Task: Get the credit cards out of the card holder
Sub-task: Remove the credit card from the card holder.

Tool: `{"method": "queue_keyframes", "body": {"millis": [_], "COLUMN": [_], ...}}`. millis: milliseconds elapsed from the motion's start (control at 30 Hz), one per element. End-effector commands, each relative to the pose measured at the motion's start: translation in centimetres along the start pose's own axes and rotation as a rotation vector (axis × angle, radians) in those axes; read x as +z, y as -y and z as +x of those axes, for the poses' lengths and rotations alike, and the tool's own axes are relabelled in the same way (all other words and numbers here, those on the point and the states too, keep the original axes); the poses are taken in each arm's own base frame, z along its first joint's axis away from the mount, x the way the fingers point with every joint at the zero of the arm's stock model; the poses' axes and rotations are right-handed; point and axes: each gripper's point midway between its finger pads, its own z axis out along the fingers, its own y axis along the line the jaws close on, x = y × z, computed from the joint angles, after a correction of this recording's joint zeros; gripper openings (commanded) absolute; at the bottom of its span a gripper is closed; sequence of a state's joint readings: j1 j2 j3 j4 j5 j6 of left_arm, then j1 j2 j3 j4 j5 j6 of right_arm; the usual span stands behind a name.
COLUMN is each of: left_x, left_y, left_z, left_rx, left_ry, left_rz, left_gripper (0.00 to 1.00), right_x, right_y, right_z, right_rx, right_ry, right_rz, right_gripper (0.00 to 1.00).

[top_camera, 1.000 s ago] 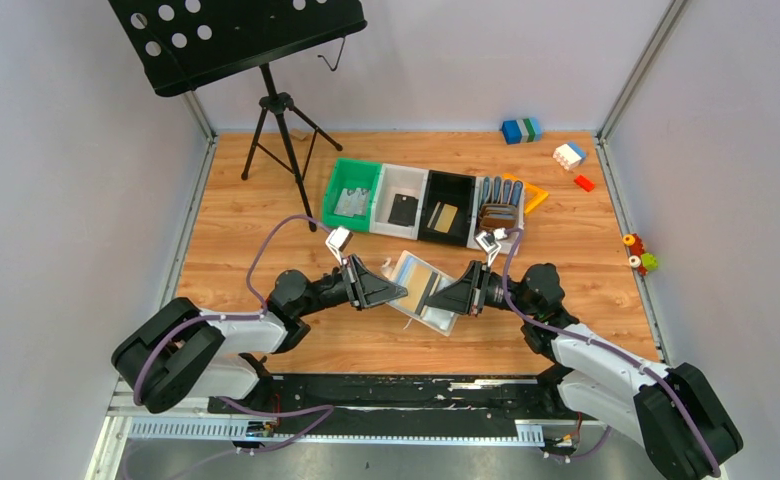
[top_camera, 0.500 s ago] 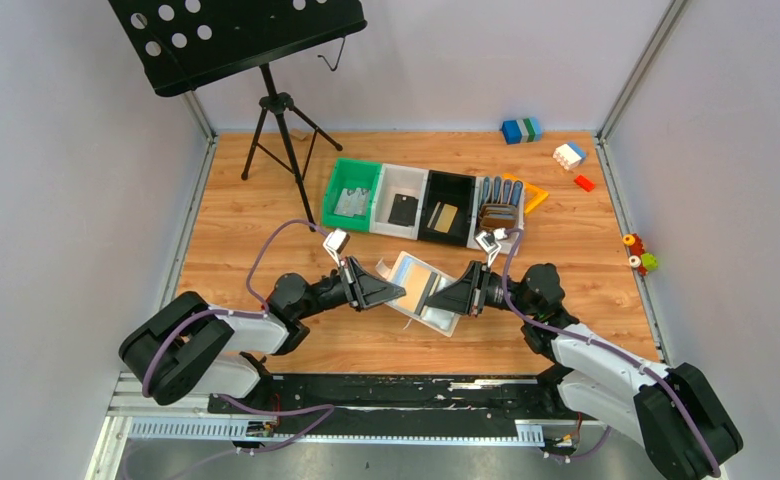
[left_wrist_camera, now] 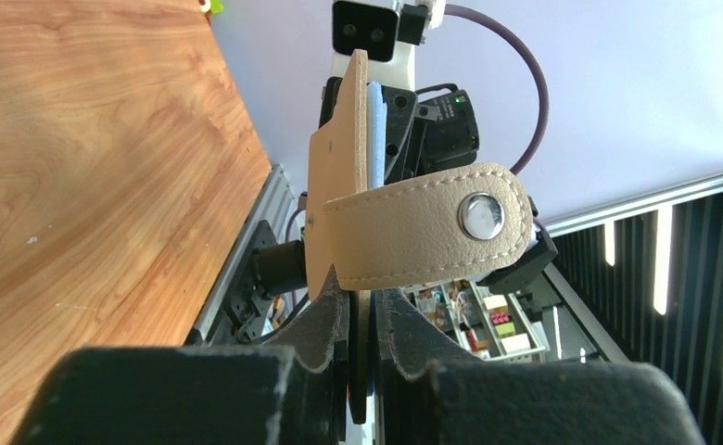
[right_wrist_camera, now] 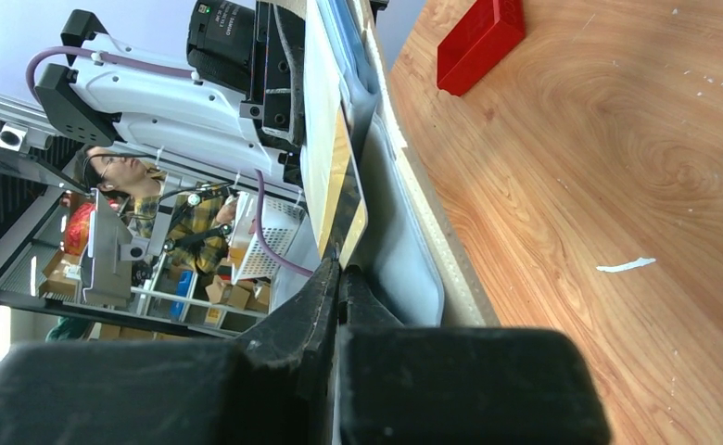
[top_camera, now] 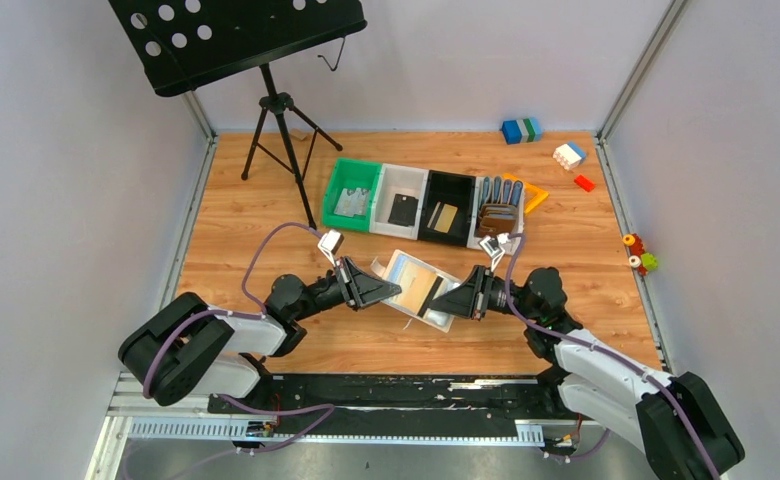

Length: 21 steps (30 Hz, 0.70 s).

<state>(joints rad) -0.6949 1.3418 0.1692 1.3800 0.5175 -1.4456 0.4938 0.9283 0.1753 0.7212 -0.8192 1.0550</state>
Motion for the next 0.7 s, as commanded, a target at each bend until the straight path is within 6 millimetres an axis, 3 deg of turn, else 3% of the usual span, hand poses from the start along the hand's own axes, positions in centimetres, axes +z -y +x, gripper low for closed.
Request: {"method": "queue_keyframes", "body": {"millis": [0,67,167,200,533,667], "left_x": [0.2,0.2,0.2,0.3,0.3,0.4], "left_y": [3.5,3.5,4.1,4.2,3.8,3.0], "left_z": [-0.9,-0.8,-0.7,-0.7,-0.5,-0.5], "left_rx": [0.062,0.059,0.051,0.051,0.046,0.043], "left_ry": [0.032,0.021,0.014,0.010,0.001,-0.001], "left_rz": [0.132,0.133,0.158,0.162,0.144,0.116], "left_gripper": [0.00,0.00,0.00,0.00,0.00,0.00], "right_x": [-0.4,-0.4,-0.3,-0.2,0.3,0.5], "right_y": [1.0,1.0,0.6,0.3,-2.1,-2.5], "right_z": [0.1,0.0,-0.3,-0.6,-1.8,-2.2], "right_rx": [-0.008,-0.008,-0.006,-0.015,-0.011,-0.017], "right_ry": [0.003,0.007,0.014,0.023,0.047,0.045], "right_rz": [0.038,0.041,0.024,0.009,-0.104,-0.111], "right_gripper": [0.00,0.03,0.30,0.33,0.39,0.32]}}
